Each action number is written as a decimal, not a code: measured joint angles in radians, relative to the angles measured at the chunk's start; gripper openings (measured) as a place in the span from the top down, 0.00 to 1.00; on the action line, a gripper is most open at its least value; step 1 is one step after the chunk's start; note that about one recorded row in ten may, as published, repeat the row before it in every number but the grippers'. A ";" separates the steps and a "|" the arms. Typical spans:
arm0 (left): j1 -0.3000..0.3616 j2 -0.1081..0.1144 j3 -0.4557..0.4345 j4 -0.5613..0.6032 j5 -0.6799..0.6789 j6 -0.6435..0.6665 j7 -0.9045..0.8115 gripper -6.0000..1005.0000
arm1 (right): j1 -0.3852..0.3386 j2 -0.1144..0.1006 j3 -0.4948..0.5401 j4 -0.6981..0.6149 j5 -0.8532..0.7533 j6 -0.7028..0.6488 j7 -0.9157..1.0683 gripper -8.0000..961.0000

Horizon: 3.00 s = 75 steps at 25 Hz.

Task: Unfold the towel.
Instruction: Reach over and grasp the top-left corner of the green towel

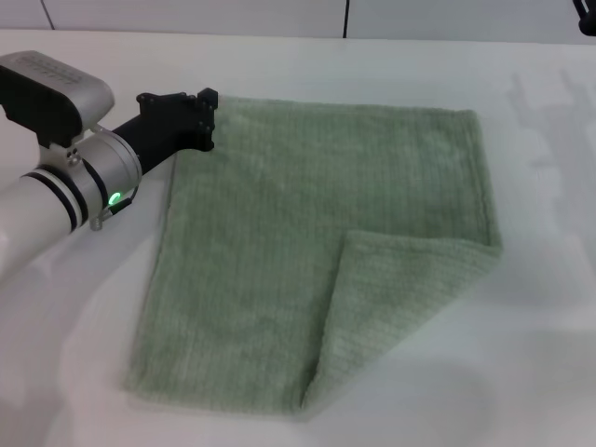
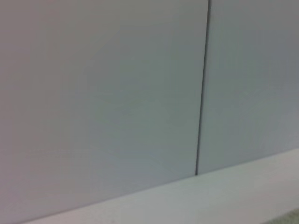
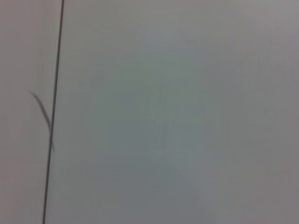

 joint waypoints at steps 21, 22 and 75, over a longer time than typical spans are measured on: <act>-0.046 -0.008 0.100 -0.013 0.001 -0.159 -0.009 1.00 | 0.014 -0.003 -0.001 -0.022 -0.003 0.058 0.002 0.25; -0.047 -0.008 0.105 -0.013 0.002 -0.170 -0.010 1.00 | 0.015 -0.003 -0.001 -0.022 -0.004 0.059 0.002 0.25; -0.042 -0.011 0.116 -0.009 0.001 -0.211 -0.020 1.00 | -0.069 -0.013 0.138 -1.134 -0.270 1.475 -0.024 0.25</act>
